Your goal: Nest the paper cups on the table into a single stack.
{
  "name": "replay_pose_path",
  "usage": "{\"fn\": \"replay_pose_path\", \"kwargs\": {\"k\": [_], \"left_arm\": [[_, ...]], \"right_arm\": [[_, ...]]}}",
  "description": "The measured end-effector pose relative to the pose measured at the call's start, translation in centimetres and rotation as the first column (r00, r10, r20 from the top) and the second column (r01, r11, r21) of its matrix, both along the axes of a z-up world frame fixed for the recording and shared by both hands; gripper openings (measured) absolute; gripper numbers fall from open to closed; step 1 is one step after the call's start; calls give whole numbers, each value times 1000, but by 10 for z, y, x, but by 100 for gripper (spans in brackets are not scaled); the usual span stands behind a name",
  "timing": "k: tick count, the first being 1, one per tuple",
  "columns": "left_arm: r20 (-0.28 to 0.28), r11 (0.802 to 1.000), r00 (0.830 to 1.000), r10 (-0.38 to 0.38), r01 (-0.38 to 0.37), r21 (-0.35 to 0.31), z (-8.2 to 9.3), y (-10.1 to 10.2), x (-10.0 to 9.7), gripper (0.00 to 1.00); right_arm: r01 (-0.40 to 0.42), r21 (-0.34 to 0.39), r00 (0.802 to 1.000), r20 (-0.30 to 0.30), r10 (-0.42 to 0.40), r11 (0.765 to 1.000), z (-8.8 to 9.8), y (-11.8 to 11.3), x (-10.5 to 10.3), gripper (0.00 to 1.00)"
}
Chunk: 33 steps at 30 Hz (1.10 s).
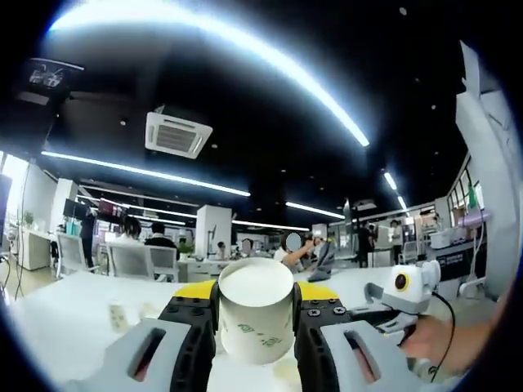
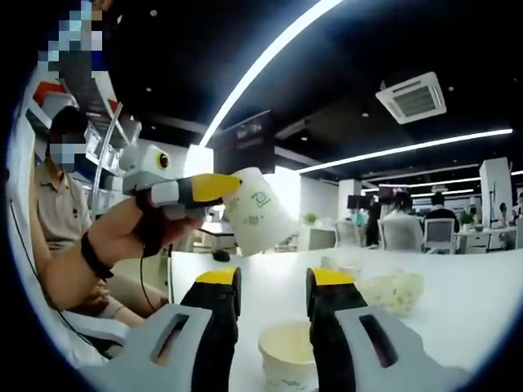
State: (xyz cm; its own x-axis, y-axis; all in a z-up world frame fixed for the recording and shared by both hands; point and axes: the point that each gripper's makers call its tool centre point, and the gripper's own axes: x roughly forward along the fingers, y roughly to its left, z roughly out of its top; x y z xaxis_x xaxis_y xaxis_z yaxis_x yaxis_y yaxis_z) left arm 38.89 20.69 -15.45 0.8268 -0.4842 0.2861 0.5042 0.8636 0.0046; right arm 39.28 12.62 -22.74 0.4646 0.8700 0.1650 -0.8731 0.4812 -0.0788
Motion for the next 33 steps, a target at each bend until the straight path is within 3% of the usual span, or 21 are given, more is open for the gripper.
{"fn": "replay_pose_path", "kwargs": {"k": [6,11,15,21,33], "left_arm": [[1,999,1000,-22,22,28,-10,-23,-1,38],[10,999,999,-37,37,0,-7,-26,-3,38],[9,999,999,-39,39,9,-9,-30,-2,38],[3,999,999,-45,45,8,-13,-34,-2,38],[10,998,998,-56,56,22,-12,-38,-3,38]], "right_arm": [[-7,19,1000,8,7,1000,2,3,-7,20],[9,20,1000,-15,-9,1000,-3,-4,-1,19],[-5,55,1000,-18,6,998,2,-7,-4,15],[14,48,1000,-19,-13,999,-2,-12,0,8],[-5,100,998,-56,10,995,-1,-17,0,7]]}}
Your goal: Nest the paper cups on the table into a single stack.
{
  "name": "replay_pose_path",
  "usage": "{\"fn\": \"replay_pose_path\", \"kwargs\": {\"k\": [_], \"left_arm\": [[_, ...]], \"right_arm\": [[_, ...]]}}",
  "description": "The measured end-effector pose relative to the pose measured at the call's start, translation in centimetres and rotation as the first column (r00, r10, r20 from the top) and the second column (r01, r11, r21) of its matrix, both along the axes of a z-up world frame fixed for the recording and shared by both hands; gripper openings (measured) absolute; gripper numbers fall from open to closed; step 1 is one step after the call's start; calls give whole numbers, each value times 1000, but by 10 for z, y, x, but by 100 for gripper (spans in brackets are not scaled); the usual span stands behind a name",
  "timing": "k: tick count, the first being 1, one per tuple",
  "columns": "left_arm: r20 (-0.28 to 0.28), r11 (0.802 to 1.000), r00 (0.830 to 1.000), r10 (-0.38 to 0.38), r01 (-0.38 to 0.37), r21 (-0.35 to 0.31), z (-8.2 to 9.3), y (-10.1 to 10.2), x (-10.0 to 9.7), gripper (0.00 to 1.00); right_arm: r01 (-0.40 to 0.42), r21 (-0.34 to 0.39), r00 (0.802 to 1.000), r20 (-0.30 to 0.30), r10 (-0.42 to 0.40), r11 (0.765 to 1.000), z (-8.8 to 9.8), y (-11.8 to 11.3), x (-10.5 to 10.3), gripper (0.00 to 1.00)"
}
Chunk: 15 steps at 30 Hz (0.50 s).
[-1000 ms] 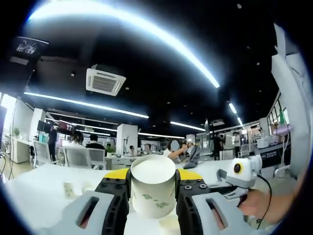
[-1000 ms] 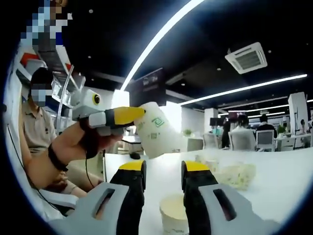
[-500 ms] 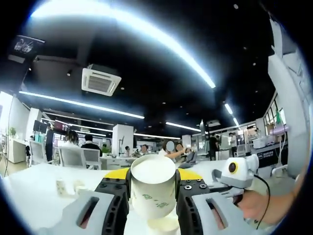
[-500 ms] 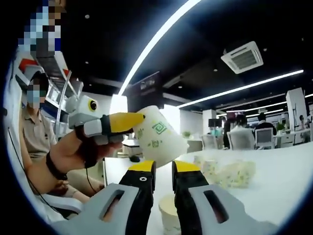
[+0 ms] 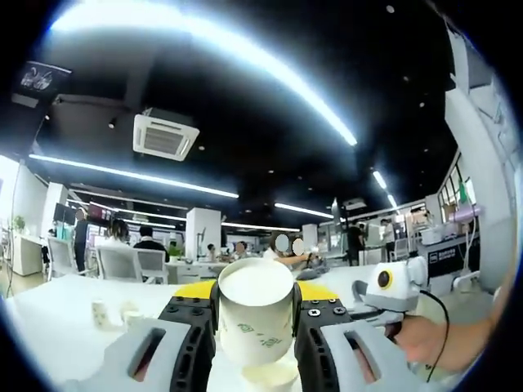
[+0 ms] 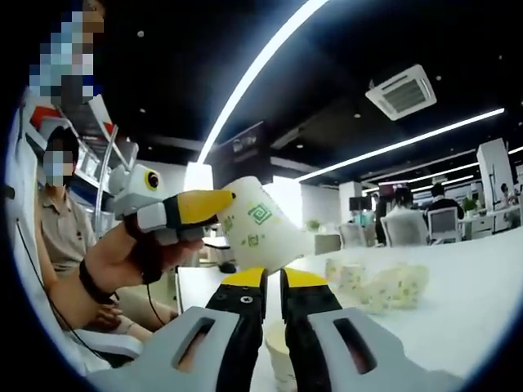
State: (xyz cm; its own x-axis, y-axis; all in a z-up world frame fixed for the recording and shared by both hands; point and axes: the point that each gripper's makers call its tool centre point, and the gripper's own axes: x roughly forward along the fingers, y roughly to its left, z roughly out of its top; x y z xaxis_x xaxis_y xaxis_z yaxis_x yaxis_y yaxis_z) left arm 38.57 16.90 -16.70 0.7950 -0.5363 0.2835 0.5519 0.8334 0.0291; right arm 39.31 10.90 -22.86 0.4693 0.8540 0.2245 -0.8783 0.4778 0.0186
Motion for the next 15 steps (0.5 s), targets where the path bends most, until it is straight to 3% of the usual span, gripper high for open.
{"fn": "replay_pose_path", "kwargs": {"k": [15], "left_arm": [[-55,999,998,-27,30,41,-20,-9,0,38]], "right_arm": [[85,25,996,12,-86,996,10,-21,13,2]]}}
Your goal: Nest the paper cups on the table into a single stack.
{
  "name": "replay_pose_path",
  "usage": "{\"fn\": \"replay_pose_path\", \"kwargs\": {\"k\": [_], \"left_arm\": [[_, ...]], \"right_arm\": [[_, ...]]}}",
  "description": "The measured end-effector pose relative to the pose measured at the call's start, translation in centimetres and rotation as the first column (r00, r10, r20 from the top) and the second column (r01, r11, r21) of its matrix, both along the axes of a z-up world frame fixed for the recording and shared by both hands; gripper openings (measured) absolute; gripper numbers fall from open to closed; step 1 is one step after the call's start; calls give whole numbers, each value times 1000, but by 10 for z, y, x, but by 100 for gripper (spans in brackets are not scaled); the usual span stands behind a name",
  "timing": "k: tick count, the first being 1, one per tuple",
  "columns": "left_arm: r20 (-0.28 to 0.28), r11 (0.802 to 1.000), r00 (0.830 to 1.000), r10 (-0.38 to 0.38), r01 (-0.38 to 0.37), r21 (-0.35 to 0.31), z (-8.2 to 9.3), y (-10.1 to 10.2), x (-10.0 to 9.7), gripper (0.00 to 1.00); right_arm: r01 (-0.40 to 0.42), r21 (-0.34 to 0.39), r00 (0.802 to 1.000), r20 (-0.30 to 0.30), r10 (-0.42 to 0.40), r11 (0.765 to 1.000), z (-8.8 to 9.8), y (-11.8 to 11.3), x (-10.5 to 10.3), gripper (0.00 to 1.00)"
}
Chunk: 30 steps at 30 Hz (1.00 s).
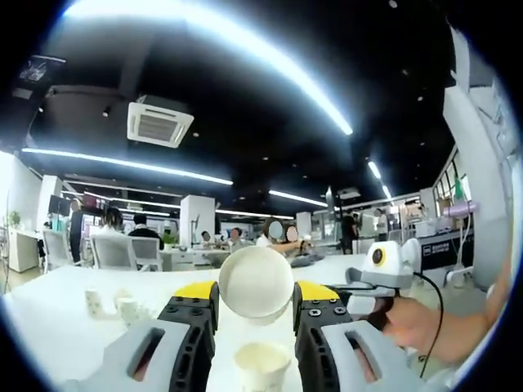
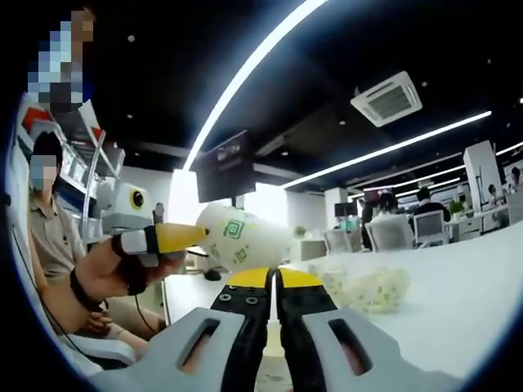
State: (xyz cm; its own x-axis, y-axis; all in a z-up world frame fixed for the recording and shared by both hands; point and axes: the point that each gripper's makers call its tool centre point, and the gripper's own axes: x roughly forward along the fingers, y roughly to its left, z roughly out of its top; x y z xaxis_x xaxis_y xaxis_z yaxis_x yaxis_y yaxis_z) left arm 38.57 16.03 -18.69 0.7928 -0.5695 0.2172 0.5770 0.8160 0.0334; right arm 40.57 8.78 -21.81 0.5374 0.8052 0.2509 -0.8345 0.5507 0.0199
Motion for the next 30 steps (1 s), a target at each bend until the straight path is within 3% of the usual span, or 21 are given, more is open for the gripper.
{"fn": "replay_pose_path", "kwargs": {"k": [6,10,17,24,30], "left_arm": [[-20,1000,1000,-8,8,4,-5,1,2,39],[-20,1000,1000,-6,6,-6,-5,3,2,38],[-36,1000,999,-6,6,-5,-9,3,6,38],[-76,999,996,-44,45,6,-12,-5,11,43],[-91,998,994,-54,57,30,-21,-13,11,41]], "right_arm": [[27,-6,1000,11,-27,1000,2,-4,3,1],[75,-58,997,35,-73,995,-1,-8,8,1],[80,-57,996,37,-78,995,0,-12,9,1],[77,-51,996,39,-75,996,0,-14,9,1],[65,-49,997,45,-63,997,2,-13,5,1]]}}
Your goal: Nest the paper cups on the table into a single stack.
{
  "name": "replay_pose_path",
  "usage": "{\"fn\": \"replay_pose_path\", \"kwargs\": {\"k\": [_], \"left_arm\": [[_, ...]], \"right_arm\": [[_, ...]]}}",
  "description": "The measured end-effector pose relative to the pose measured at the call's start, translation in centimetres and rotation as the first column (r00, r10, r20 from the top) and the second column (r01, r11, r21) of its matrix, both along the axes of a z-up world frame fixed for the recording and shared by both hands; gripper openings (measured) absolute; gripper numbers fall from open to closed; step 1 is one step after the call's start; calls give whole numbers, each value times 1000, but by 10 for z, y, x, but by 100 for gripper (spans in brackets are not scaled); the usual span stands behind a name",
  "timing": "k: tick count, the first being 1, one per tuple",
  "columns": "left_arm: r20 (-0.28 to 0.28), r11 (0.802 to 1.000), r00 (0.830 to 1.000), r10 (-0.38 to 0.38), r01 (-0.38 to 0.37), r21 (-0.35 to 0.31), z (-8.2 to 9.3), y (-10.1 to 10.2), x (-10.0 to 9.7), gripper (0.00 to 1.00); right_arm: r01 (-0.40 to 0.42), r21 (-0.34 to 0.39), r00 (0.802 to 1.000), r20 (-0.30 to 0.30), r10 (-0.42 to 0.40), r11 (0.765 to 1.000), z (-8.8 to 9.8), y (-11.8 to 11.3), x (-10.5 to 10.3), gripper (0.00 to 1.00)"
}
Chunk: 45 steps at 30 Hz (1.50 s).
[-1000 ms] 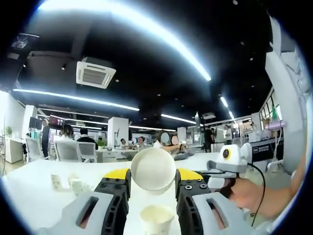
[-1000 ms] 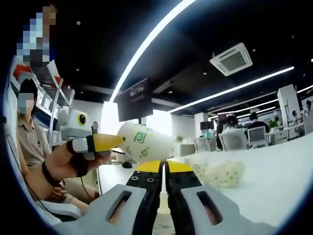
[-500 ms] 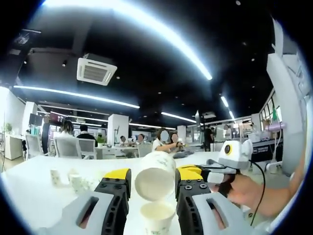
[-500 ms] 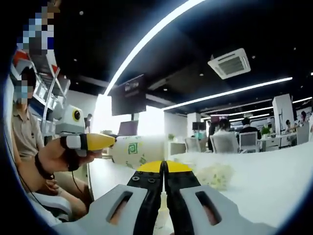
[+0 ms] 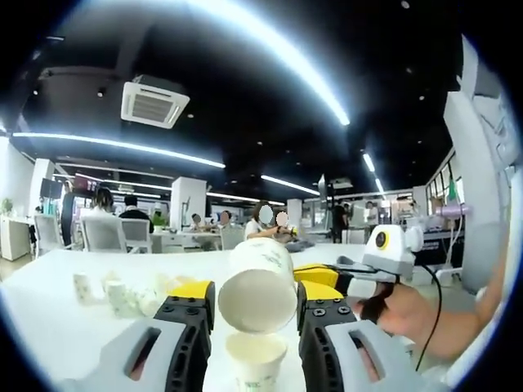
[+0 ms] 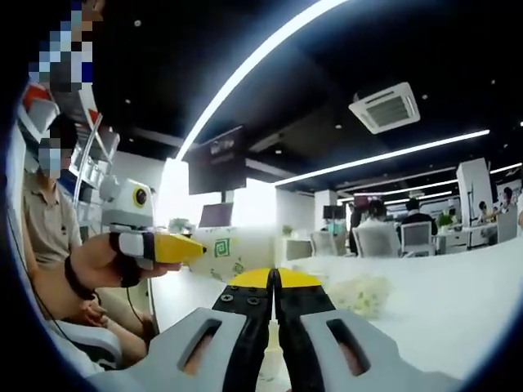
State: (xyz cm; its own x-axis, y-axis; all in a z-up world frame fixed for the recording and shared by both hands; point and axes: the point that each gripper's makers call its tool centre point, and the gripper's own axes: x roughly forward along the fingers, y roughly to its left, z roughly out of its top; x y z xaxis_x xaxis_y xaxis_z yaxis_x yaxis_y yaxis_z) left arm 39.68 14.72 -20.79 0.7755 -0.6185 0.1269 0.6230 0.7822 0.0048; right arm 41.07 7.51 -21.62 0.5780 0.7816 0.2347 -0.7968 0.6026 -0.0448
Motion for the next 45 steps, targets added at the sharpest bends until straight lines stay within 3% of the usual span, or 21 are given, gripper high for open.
{"fn": "replay_pose_path", "kwargs": {"k": [8,13,16,19,21,24,29,34,37,42,45], "left_arm": [[43,1000,999,17,-16,-15,3,3,-1,40],[68,999,996,49,-47,-28,10,13,-1,40],[82,997,995,64,-61,-44,16,17,-2,40],[91,997,994,57,-52,-61,19,16,-3,40],[92,997,994,54,-49,-61,19,14,-3,40],[96,997,994,47,-41,-70,20,12,-3,40],[90,998,995,34,-28,-64,16,7,-3,40],[88,998,996,26,-20,-63,13,4,-5,40],[87,999,996,19,-14,-53,12,2,-6,40],[81,999,997,-1,4,-34,6,-6,-9,40],[80,1000,997,-5,4,13,-1,-10,-9,40]], "right_arm": [[-20,-16,1000,-16,19,1000,-6,2,-1,2],[-49,-38,997,-60,47,998,-21,8,-1,15],[-76,-32,994,-79,73,997,-26,12,-4,16],[-184,34,975,-120,187,982,-24,26,-17,22],[-254,92,952,-152,266,963,-22,34,-25,28],[-290,114,939,-156,305,950,-21,38,-28,35],[-381,246,885,-183,429,891,-8,41,-41,47],[-401,306,858,-206,471,863,-6,40,-41,53],[-395,339,850,-217,480,854,-5,38,-40,55],[-348,369,865,-229,447,862,-2,32,-31,55],[-337,377,869,-228,439,863,0,29,-30,56]]}}
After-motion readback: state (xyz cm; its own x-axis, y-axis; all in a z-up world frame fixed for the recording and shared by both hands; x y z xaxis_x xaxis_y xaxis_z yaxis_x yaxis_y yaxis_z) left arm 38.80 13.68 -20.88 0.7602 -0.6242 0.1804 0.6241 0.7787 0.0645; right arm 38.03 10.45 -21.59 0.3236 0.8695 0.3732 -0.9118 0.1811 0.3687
